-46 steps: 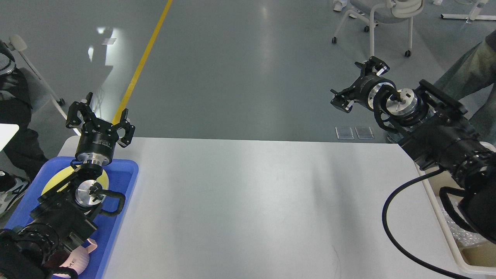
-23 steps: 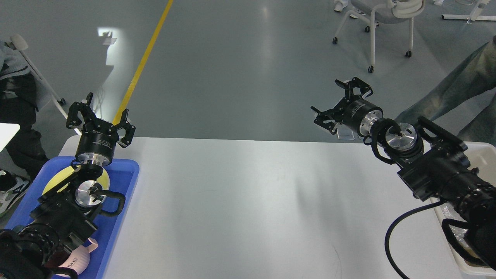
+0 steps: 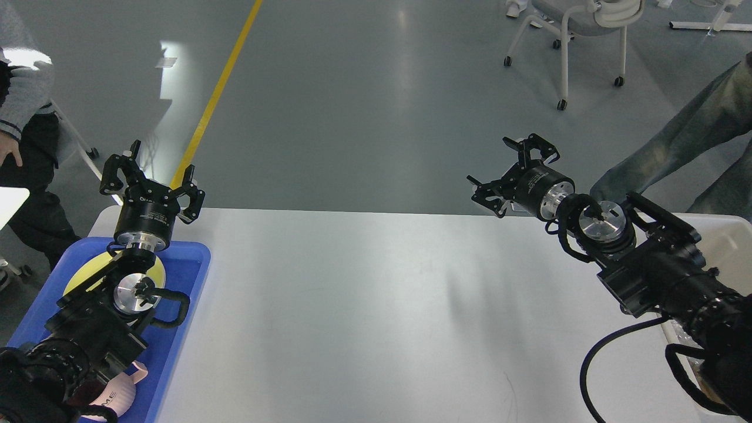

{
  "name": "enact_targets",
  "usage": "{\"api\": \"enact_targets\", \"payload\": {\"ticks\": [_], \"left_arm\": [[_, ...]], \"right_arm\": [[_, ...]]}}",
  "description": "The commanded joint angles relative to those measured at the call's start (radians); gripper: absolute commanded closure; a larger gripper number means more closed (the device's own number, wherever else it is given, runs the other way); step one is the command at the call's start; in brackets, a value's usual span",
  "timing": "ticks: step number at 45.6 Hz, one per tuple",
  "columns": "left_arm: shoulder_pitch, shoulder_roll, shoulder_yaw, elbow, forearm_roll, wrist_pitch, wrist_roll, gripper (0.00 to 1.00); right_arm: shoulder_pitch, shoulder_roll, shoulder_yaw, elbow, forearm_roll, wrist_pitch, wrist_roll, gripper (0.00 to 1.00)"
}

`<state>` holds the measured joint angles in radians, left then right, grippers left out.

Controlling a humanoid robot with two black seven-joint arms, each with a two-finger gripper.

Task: Tidy desktop

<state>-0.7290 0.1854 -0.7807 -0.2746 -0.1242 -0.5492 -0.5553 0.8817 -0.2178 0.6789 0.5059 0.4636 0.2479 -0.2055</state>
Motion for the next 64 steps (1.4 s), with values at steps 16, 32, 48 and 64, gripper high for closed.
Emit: {"api": "enact_targets", "payload": {"ticks": [16, 32, 48, 64], "left_arm": [[0.000, -0.001, 0.000, 0.000, 0.000, -0.008, 0.000, 0.03], [0.000, 0.000, 0.001, 0.000, 0.000, -0.009, 0.000, 0.03], [0.000, 0.000, 0.001, 0.000, 0.000, -0.011, 0.000, 0.03], [0.000, -0.001, 0.000, 0.000, 0.000, -0.011, 0.000, 0.03]], "right_arm": [[-0.069, 0.150, 0.177, -0.001, -0.002, 0.016, 0.000, 0.00], [-0.178, 0.222, 0.200, -0.013, -0.002, 0.017, 0.006, 0.00], [-0.187, 0.241, 0.215, -0.041, -0.003, 0.016, 0.008, 0.00], [-0.167, 0.278, 0.169, -0.099, -0.087, 0.030, 0.131, 0.00]]}}
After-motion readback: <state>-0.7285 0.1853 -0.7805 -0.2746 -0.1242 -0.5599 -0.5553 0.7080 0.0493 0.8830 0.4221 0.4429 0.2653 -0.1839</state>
